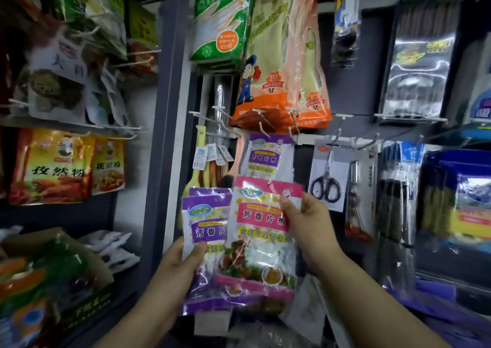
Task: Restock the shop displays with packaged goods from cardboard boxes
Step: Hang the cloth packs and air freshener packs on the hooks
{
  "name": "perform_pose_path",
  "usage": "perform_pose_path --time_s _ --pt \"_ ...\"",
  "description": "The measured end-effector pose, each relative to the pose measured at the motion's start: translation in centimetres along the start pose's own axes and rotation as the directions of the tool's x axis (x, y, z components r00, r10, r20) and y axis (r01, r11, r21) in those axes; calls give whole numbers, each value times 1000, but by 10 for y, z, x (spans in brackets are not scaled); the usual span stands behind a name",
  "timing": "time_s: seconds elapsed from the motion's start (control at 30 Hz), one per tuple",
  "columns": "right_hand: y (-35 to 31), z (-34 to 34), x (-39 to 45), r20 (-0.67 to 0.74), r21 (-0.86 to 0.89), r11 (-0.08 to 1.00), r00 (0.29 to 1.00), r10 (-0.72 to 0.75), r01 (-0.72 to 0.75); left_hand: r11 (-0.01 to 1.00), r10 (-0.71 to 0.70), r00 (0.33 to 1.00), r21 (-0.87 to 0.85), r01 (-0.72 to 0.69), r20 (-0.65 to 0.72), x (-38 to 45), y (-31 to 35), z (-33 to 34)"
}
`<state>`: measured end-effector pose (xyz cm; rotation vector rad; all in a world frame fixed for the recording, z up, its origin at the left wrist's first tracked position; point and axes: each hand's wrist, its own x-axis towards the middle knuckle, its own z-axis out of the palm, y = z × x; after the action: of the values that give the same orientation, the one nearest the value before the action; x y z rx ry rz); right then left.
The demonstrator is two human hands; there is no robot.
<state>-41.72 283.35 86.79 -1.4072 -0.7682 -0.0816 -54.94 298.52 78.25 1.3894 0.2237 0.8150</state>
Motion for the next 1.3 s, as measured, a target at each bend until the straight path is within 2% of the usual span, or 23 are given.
perform_pose_path --time_s 0.13,0.23,0.4,0.5,0.6,0.8,1.13,1.3 --pt "-28 22 33 -95 -115 988 989 -112 101 994 77 997 81 -77 11 23 8 -27" --pt "-46 38 53 -181 -216 966 966 -182 141 989 95 993 106 -102 69 38 13 -40" --pt "-57 56 79 -353 -277 958 919 -174 75 978 124 985 154 -142 121 51 18 -55" --pt "-63 58 86 -405 -292 955 899 -166 45 987 85 988 127 -101 125 56 18 -62" --pt "-69 56 91 -411 -300 953 896 -169 42 987 32 993 151 -50 118 56 20 -66" --pt "-71 61 97 -403 -374 927 893 -198 37 986 26 996 160 -39 83 53 18 -69" --pt "-39 58 127 -435 -408 911 890 -138 -59 985 -1 998 174 -9 59 48 21 -69" --pt "-23 59 133 -470 -344 939 869 -155 -19 985 -35 997 174 22 71 49 19 -73"
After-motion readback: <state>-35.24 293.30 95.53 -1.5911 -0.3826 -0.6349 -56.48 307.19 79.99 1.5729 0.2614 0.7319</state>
